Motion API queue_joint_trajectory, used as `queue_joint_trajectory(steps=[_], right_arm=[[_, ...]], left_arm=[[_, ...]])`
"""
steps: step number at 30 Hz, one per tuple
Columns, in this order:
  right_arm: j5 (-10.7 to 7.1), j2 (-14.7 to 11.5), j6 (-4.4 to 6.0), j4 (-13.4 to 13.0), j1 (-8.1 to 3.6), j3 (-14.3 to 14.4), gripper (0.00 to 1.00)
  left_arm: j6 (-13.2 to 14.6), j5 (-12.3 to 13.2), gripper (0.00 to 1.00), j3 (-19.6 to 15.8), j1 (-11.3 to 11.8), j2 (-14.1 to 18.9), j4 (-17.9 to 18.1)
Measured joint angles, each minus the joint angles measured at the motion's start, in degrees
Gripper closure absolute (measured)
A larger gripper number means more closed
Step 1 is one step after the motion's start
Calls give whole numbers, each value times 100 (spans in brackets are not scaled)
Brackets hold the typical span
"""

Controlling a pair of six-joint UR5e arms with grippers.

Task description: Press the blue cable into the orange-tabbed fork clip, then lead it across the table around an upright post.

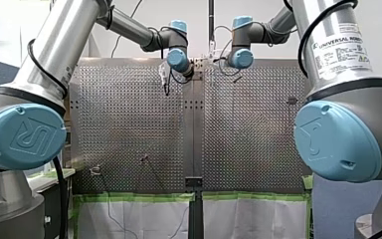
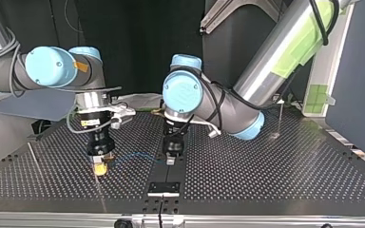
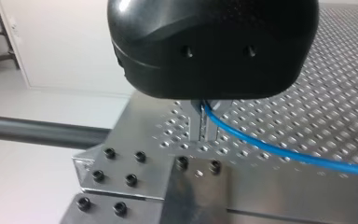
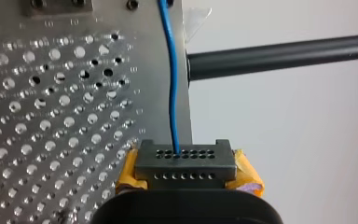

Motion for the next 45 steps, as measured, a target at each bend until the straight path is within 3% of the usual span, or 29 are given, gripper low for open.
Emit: queue_joint_trajectory(steps=[7,17,45], right_arm=[[17,-42,-3,118,-114,3,100],[30,-146,14,168,-284,2,100],[29,-179,17,253,-539,50,100]], left_arm=[[-200,238,100,231,10,-7,-169],[-251,319,100,441,37,-12,-385],[-216,439,100,477,-47,-172,-640]])
